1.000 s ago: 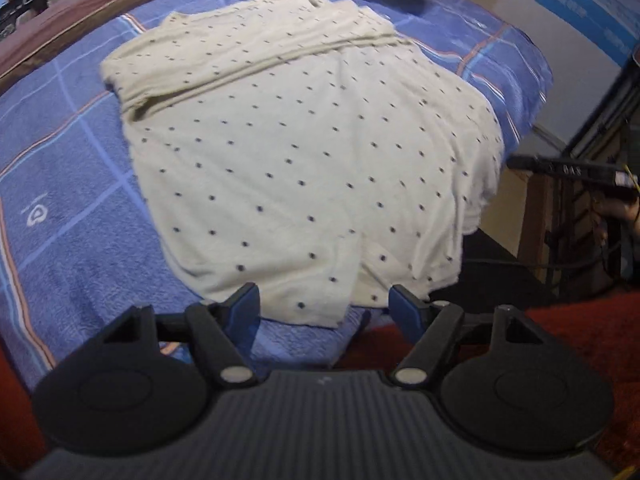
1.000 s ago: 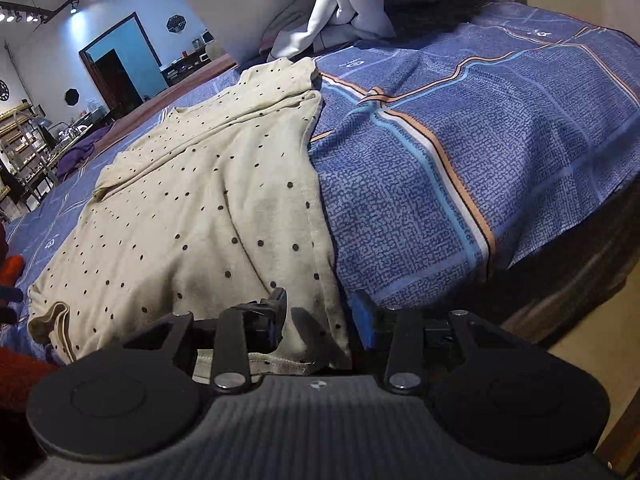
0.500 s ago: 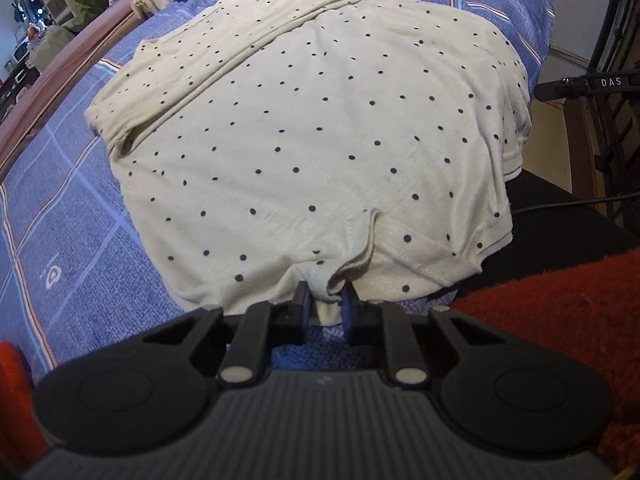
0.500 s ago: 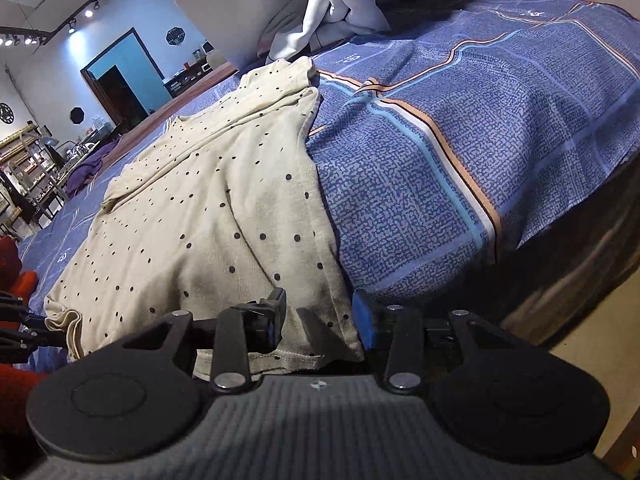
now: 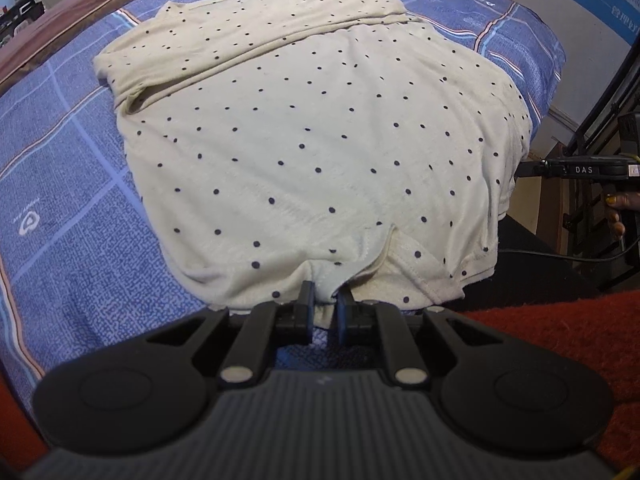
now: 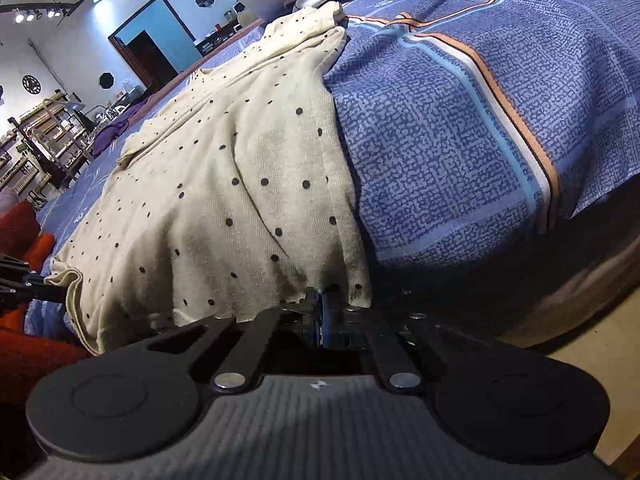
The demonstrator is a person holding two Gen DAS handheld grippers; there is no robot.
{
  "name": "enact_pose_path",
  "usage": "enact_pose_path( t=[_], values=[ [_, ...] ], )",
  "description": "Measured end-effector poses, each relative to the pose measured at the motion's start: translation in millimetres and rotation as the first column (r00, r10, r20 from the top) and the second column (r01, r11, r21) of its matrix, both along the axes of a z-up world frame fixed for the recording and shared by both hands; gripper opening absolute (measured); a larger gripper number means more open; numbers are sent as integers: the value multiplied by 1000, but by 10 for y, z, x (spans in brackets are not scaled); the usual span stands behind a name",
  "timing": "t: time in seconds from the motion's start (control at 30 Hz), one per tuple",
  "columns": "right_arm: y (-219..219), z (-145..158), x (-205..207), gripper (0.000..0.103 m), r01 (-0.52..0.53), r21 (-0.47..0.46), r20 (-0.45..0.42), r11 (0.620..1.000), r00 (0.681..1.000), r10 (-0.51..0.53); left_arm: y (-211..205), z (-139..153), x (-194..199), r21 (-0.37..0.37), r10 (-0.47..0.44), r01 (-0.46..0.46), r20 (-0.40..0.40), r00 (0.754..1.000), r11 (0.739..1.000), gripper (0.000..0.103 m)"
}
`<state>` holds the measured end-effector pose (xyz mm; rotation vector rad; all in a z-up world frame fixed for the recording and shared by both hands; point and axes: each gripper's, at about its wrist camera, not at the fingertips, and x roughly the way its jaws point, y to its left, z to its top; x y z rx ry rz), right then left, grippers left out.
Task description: Fold small clothes
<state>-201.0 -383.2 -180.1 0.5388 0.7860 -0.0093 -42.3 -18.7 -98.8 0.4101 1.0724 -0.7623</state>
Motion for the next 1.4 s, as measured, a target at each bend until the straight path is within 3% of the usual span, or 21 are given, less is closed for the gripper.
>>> enact_pose_path(
  t=[0.17,0.2,0.23,0.27,0.3,0.37,0.6,0.67,0.7,0.77,0.83,1.0,1.17,1.3,1.37,1.4],
  values=[
    [-47,143,-204,6,33,10,40,999,999,-33,2,-16,31,-2,-1,1,-8,1000,1000,10],
    [-85,145,-241,33,55,11,43,998,998,-55,-8,-22,27,0,-3,3,-6,1000,1000,10],
    [-125,134,-244,82,80,-2,29,997,996,-80,-16,-27,22,1,-5,5,-4,1000,1000,10],
    [-157,126,-242,101,108,-21,23,994,994,-108,-18,-29,22,0,-4,4,-4,1000,1000,11],
    [-198,118,-265,103,127,-27,45,992,991,-126,-23,-33,19,-1,-2,2,-5,1000,1000,11],
    [-299,92,-217,99,111,10,85,994,990,-111,-21,-32,22,-3,3,-3,-8,1000,1000,11],
    [-389,-16,32,99,-13,13,93,1000,996,11,-26,-40,31,1,9,-9,-13,1000,1000,11],
    [-426,-35,-24,71,-27,71,91,997,996,21,-24,-43,37,0,9,-9,-16,1000,1000,11],
    [-427,-49,-58,41,-41,104,89,994,995,32,-21,-46,42,-1,10,-10,-18,1000,1000,11],
    [-350,-55,-130,36,-61,94,67,994,996,55,-19,-53,52,-2,8,-8,-22,1000,1000,11],
    [-296,-65,-205,2,-71,110,57,991,996,65,-15,-55,62,-5,6,-6,-26,1000,1000,11],
    [-326,61,-378,1,13,186,84,982,996,-29,63,29,117,-40,31,-33,-50,998,999,11],
    [-389,362,-382,1,-16,265,116,964,993,-15,232,287,283,-87,77,-79,-19,997,993,11],
    [-453,663,-288,1,-26,367,211,930,976,-56,331,501,525,-104,110,-106,29,994,989,11],
    [-478,787,-137,1,-33,353,206,935,978,-43,352,543,635,-101,117,-113,36,992,988,11],
    [-448,833,-76,3,-34,274,176,961,984,-16,353,554,651,-104,116,-111,39,992,988,11]
  ],
)
